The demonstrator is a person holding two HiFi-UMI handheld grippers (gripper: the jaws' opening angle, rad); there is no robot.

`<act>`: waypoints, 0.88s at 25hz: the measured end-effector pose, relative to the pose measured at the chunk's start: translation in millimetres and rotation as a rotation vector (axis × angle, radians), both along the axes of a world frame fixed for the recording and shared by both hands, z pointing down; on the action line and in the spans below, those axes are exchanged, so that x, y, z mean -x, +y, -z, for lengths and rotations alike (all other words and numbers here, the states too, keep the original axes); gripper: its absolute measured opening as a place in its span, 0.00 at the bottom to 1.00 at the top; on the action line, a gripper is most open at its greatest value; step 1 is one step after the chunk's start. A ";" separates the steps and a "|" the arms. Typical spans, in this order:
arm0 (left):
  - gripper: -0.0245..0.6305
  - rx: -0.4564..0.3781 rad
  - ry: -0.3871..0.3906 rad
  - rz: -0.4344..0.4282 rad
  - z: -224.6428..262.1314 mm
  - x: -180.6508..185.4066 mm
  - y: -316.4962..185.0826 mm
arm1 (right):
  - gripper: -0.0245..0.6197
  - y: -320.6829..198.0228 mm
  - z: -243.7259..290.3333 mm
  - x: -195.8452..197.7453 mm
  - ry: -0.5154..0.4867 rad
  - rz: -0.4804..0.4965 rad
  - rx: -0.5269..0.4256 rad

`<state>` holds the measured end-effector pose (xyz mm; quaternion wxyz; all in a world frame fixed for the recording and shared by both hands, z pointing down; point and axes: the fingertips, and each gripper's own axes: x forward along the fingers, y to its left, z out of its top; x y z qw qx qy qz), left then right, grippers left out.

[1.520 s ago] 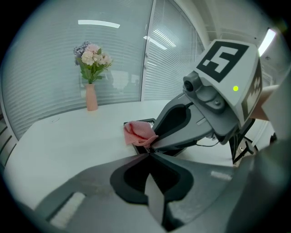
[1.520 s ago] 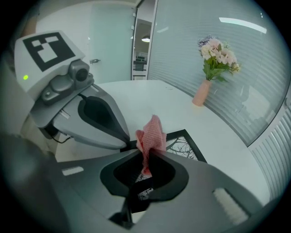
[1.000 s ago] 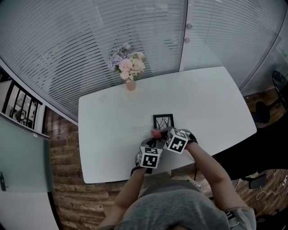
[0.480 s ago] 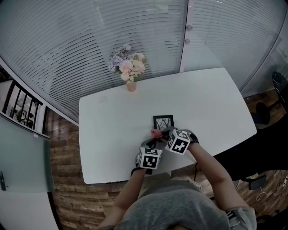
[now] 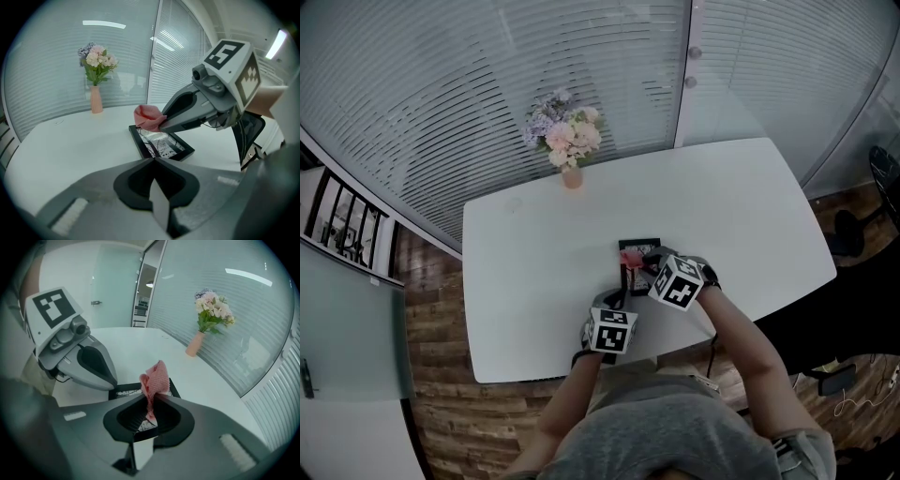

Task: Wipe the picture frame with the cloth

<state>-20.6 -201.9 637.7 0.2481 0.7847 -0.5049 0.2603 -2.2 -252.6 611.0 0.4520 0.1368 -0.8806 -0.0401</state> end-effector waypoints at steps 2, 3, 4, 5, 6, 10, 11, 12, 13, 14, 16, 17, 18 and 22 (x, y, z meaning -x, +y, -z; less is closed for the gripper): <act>0.04 -0.006 0.003 -0.004 1.6 -0.2 -0.8 | 0.10 -9.1 -0.8 -3.7 0.009 -0.020 -0.009; 0.04 -0.008 0.003 -0.005 1.7 -0.3 -1.0 | 0.10 -13.3 -1.4 -5.5 0.013 -0.029 -0.013; 0.04 -0.016 0.004 -0.005 2.6 -0.8 -1.8 | 0.10 -17.3 -2.0 -7.1 0.015 -0.038 -0.017; 0.04 -0.024 0.005 -0.005 3.8 -1.2 -2.7 | 0.10 -21.2 -2.9 -8.5 0.018 -0.047 -0.022; 0.04 -0.025 0.005 -0.005 3.8 -1.1 -2.7 | 0.10 -25.3 -4.0 -9.8 0.022 -0.056 -0.027; 0.04 0.027 0.002 0.000 -4.6 1.1 2.9 | 0.10 -41.7 -10.5 -14.9 0.048 -0.080 -0.046; 0.04 0.030 0.003 0.001 -4.9 1.0 2.9 | 0.10 -44.9 -12.0 -16.4 0.055 -0.084 -0.051; 0.04 0.030 0.004 0.001 -4.8 0.8 2.8 | 0.10 -47.7 -13.3 -17.9 0.063 -0.086 -0.056; 0.04 0.030 0.004 0.001 -4.6 0.5 2.8 | 0.10 -49.9 -14.5 -19.0 0.070 -0.087 -0.062; 0.04 0.029 0.004 0.001 -4.5 0.4 3.0 | 0.10 -51.4 -15.6 -19.8 0.077 -0.086 -0.067; 0.04 0.028 0.006 0.002 -4.2 0.8 3.7 | 0.10 -53.2 -17.5 -20.4 0.090 -0.084 -0.076; 0.04 0.028 0.006 0.003 -4.1 0.9 4.1 | 0.10 -53.7 -18.3 -20.7 0.095 -0.084 -0.078; 0.04 0.028 0.007 0.004 -4.0 1.0 4.4 | 0.10 -53.8 -19.3 -21.0 0.098 -0.083 -0.076; 0.04 0.031 0.009 0.005 -4.2 0.5 3.9 | 0.10 -53.8 -24.8 -21.5 0.106 -0.078 -0.062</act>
